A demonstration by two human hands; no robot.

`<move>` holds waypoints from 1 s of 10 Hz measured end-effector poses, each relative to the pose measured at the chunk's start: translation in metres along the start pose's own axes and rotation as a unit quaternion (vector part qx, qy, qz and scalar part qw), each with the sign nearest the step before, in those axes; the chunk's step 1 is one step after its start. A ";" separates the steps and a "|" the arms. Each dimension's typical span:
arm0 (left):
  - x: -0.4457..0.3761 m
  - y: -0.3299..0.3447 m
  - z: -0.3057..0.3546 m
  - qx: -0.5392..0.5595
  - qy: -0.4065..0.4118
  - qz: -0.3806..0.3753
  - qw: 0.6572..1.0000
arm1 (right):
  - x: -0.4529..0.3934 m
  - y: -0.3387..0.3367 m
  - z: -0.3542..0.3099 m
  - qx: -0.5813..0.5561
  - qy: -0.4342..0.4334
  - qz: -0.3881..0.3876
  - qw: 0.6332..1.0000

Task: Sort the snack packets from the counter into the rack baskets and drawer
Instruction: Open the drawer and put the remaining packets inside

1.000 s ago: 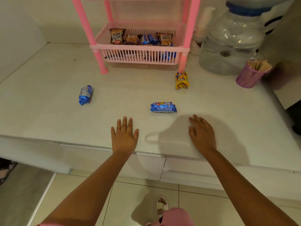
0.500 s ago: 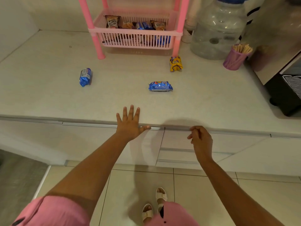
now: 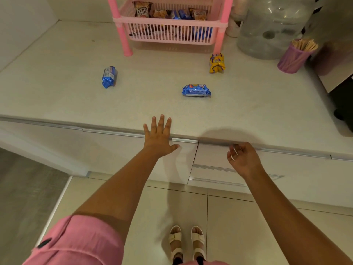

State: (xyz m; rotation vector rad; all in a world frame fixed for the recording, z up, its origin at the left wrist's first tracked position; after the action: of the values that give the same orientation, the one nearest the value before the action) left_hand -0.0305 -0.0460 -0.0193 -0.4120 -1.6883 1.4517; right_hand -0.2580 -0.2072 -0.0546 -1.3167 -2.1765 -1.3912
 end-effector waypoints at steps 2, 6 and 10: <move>-0.003 -0.001 -0.001 0.017 0.004 -0.015 1.000 | 0.028 -0.014 0.008 0.060 0.005 0.036 0.998; -0.008 0.004 -0.002 0.024 0.001 -0.033 0.999 | 0.066 0.016 -0.030 0.804 -0.311 0.071 0.502; -0.010 0.005 -0.005 0.016 -0.006 -0.029 0.999 | 0.065 -0.045 0.031 0.887 -0.131 0.021 0.443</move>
State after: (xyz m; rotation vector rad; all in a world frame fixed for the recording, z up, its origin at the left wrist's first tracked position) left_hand -0.0220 -0.0481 -0.0279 -0.3351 -1.6703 1.4408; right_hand -0.3223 -0.1516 -0.0586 -0.4382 -1.9513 1.3146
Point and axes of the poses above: each hand's wrist, its own x-axis away from the middle knuckle, its own y-axis out of the palm, z = x × y, the point moved 6 cm from there along -x, towards the middle knuckle, and after that the axes turned 9 degrees about -z, right-handed, at the moved point
